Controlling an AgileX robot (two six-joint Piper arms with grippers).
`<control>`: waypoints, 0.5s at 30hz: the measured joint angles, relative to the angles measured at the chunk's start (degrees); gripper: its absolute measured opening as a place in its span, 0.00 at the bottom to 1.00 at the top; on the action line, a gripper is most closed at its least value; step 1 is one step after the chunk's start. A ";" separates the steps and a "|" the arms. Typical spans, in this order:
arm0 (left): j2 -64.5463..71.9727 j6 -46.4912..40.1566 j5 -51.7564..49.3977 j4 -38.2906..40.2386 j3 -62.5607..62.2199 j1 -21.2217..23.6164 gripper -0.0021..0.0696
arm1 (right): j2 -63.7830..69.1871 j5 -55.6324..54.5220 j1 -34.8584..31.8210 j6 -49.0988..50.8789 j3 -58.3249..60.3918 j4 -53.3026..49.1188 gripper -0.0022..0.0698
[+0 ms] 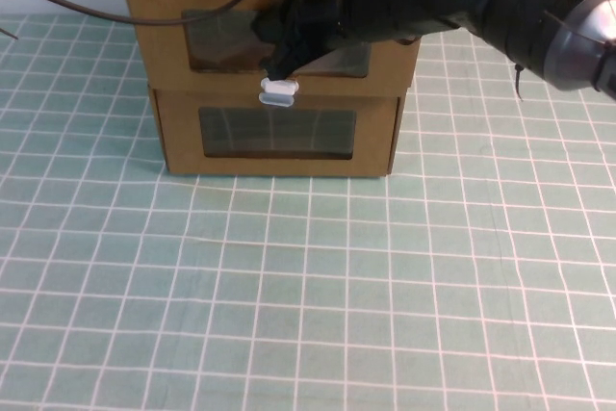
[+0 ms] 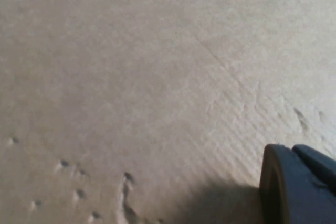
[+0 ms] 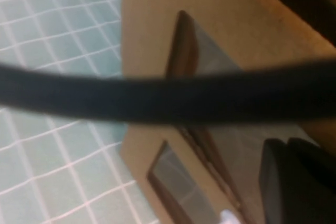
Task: Close the shoe box
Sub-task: Close the shoe box with your right arm
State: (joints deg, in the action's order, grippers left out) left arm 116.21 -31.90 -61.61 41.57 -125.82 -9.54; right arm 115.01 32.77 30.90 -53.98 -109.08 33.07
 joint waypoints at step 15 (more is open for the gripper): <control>0.00 -0.20 0.35 0.21 0.00 0.00 0.02 | -7.43 -14.28 9.88 -11.16 16.13 -1.88 0.01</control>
State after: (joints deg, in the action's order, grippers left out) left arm 116.21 -32.10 -61.25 41.78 -125.82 -9.54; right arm 107.59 18.50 40.79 -65.14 -92.96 31.19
